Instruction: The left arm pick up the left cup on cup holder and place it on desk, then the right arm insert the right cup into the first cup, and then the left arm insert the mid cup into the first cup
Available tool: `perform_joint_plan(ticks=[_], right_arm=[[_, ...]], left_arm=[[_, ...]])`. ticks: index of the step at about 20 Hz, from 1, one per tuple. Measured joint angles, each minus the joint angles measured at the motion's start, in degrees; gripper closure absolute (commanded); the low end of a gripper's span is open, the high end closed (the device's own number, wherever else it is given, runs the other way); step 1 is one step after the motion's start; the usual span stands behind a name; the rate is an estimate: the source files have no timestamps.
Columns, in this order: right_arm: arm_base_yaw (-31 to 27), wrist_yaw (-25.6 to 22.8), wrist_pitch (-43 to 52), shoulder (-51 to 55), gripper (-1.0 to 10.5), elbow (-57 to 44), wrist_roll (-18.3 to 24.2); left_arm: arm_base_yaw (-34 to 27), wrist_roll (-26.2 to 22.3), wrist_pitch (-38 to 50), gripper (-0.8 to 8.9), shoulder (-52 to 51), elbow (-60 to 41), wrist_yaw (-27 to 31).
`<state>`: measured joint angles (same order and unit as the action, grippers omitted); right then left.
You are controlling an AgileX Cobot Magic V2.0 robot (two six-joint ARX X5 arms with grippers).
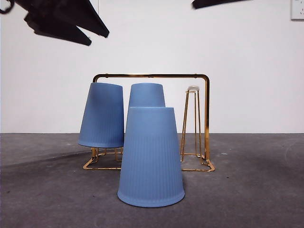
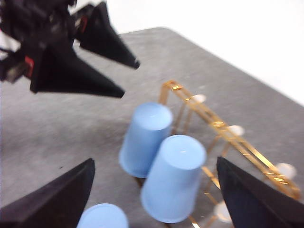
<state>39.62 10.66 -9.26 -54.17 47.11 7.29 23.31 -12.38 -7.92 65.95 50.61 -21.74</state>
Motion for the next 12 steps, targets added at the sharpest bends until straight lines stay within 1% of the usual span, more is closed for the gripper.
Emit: perform_joint_plan(ticks=[3,5,8,12], right_arm=[[-1.4,-0.3,-3.9,2.4,5.4,0.0,0.4],[-2.0,-0.3,-5.8,2.8,5.4,0.0,0.4],[-2.5,-0.4,-7.9,2.9,5.4,0.0,0.4],[-2.6,-0.4,-9.3,2.9,5.4,0.0,0.8]], left_arm=[[-1.5,1.0,2.3,4.56,3.3,-0.7,-3.4],[-1.9,1.5,4.0,4.07,4.8,-1.0,-4.0],[-2.5,2.4,6.6,3.71,6.8,-1.4,-5.0],[-2.7,3.1,8.7,3.71,8.7,-1.8,-5.2]])
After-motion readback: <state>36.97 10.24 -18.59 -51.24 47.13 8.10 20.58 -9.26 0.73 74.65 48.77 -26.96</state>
